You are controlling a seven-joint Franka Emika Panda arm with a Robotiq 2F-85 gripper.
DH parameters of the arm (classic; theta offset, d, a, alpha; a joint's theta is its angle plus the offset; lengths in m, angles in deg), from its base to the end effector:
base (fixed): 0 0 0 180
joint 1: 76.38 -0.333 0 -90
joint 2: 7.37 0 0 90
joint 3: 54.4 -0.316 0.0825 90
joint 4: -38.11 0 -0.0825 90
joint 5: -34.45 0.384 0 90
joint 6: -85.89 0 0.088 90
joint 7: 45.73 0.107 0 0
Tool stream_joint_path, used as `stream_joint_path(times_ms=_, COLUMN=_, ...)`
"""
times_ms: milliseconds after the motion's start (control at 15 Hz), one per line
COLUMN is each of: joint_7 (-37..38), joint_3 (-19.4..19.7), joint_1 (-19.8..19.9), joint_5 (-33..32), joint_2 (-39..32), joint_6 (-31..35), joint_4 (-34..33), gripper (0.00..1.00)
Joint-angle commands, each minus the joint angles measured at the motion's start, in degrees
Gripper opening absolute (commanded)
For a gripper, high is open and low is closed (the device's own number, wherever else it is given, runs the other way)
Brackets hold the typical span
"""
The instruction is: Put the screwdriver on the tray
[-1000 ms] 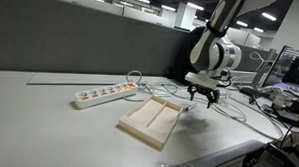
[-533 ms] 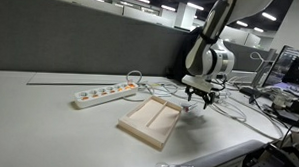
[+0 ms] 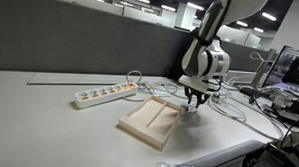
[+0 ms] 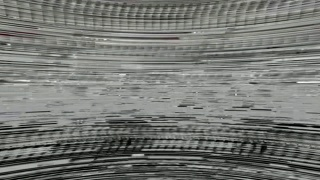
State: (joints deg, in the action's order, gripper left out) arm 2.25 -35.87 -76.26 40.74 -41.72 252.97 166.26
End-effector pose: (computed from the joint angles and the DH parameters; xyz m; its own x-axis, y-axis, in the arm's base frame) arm 0.5099 -0.1889 0.1241 0.3514 -0.9174 0.1867 -0.9343 -0.3565 0.0069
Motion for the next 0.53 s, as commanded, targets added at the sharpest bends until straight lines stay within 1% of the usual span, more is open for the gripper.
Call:
stream_joint_path(times_ms=0, joint_7=-1.0, joint_3=0.7, joint_1=-1.1, joint_5=1.4, joint_2=-0.4, joint_6=0.9, joint_4=-0.4, gripper=0.26)
stream_joint_path(times_ms=267, joint_7=-1.5, joint_3=0.8, joint_1=-1.4, joint_5=1.8, joint_2=-0.6, joint_6=1.1, joint_4=-0.3, gripper=0.03)
stream_joint_path(times_ms=333, joint_7=-1.6, joint_3=0.8, joint_1=-1.4, joint_5=1.8, joint_2=-0.5, joint_6=1.1, joint_4=-0.2, gripper=0.06)
stream_joint_path(times_ms=467, joint_7=-1.9, joint_3=0.7, joint_1=-1.4, joint_5=1.9, joint_2=0.0, joint_6=1.3, joint_4=0.3, gripper=0.06)
